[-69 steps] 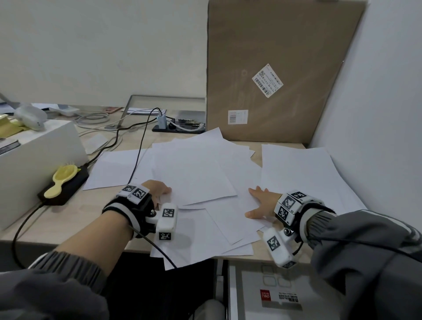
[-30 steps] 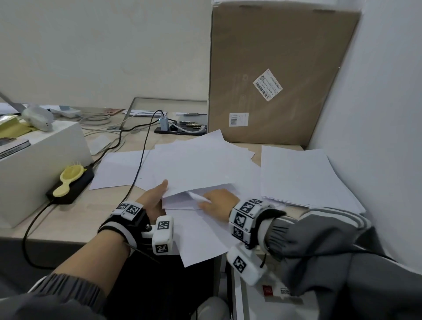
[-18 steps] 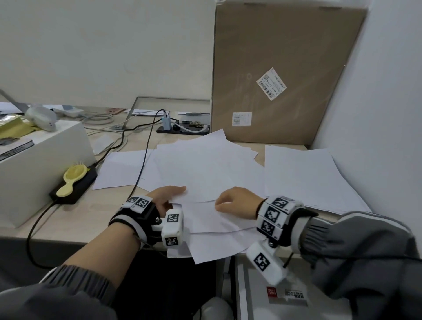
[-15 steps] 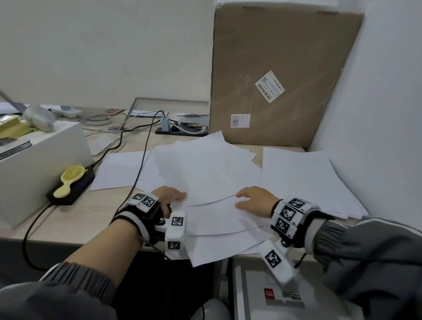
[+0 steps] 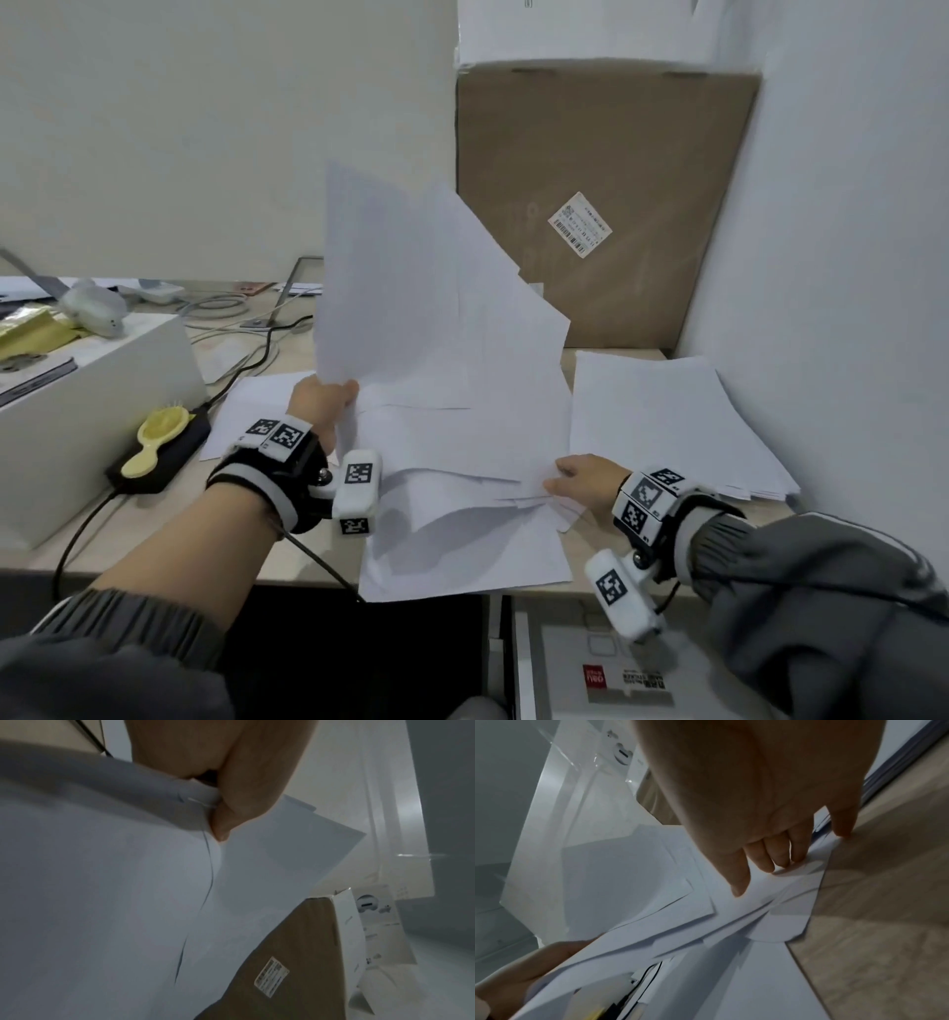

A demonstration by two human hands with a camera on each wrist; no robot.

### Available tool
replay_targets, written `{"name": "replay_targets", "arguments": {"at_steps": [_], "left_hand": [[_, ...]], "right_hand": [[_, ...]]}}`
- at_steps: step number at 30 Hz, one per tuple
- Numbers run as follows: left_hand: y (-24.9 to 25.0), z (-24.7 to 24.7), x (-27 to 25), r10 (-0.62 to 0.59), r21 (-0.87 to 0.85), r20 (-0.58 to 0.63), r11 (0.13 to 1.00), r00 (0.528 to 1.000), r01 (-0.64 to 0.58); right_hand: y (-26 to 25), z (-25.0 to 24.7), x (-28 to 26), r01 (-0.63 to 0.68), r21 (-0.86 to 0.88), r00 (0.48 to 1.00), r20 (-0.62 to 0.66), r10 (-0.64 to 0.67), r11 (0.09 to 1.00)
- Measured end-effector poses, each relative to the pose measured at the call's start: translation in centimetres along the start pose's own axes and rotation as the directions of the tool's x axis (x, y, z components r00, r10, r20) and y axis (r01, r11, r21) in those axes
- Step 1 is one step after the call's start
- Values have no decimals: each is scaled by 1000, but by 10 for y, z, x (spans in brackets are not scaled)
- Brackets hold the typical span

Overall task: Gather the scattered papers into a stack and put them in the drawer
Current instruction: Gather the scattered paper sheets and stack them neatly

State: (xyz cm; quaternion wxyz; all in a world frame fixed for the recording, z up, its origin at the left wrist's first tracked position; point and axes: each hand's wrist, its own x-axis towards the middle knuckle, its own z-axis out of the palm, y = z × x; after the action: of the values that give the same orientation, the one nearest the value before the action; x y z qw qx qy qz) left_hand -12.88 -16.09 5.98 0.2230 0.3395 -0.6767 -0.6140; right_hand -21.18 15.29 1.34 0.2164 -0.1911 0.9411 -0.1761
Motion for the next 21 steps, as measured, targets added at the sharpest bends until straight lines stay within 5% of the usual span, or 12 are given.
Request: {"name": "replay_targets", "arguments": {"at_steps": [12, 21], "left_hand": [[55, -47, 2, -49, -297, -91, 955, 995, 20], [80, -58, 1, -66, -226, -83, 973, 994, 46]], "right_hand": [[-5, -2, -10, -43, 75, 999, -5, 44, 996], [-27, -23, -10, 76, 36, 997, -7, -76, 996]]}}
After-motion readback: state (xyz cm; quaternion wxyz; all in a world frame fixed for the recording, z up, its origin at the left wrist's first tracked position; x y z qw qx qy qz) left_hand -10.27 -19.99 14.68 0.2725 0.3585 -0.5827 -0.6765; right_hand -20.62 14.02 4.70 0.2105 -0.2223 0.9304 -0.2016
